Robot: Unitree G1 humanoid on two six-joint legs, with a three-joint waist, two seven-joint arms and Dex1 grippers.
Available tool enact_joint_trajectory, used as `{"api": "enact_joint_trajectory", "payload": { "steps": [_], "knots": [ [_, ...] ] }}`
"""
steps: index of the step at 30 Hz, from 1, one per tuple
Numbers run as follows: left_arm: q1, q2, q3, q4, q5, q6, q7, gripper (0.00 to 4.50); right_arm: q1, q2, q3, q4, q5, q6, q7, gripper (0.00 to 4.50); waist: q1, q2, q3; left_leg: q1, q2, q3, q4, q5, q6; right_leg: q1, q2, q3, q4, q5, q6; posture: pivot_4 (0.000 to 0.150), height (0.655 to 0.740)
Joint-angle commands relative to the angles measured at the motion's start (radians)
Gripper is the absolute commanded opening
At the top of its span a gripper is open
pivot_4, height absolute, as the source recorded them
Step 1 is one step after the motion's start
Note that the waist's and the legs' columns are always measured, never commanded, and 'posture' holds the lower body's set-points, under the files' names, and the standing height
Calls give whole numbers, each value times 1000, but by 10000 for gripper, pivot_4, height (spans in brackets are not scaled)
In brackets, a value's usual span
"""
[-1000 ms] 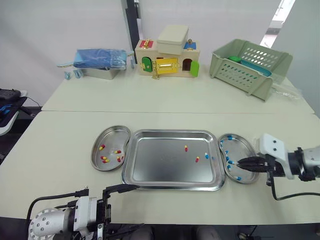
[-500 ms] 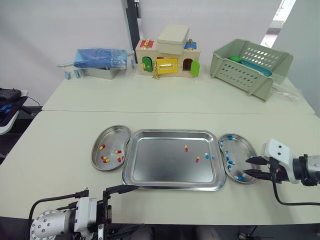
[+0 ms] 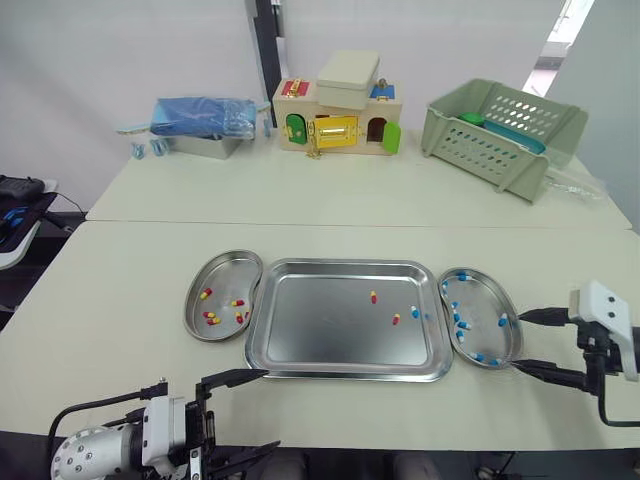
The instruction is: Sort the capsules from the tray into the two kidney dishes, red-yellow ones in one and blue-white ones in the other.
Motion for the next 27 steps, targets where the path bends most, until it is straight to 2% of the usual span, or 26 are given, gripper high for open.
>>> {"api": "enact_joint_trajectory", "payload": {
  "steps": [1, 9, 13, 18, 27],
  "knots": [
    [8, 18, 67, -23, -30, 40, 53, 45000, 15, -22, -91, 38, 47, -39, 64, 44669, 1, 0, 0, 0, 0, 0, 0, 0, 0, 0, 0, 0, 0, 0, 0, 1500, 7400],
    [53, 183, 305, -4, -71, 308, 146, 45000, 111, -18, -158, 200, 13, -128, 111, 44669, 0, -2, 1, 0, 0, 0, 0, 0, 0, 1, 0, 0, 0, 0, 0, 1500, 7400],
    [-6, 278, 406, 203, -17, 339, 132, 45000, 119, 0, -149, 236, 16, -158, 94, 44669, -5, -1, 1, 2, 0, 0, -1, 0, 0, 0, 1, 0, 0, 0, 0, 1500, 7400],
    [-105, 335, 429, 364, 27, 328, 114, 45000, 135, 11, -135, 260, 8, -209, 89, 44669, -2, -1, 1, 1, 0, 0, -2, 0, 0, 0, 0, 0, -1, 0, 0, 1500, 7400],
    [-161, 357, 409, 412, 92, 350, 97, 45000, 144, 13, -133, 273, 13, -242, 87, 44669, -3, -1, 1, 1, 0, 1, -4, 0, 0, 0, 0, 0, -1, 0, 0, 1500, 7400]
  ]
}}
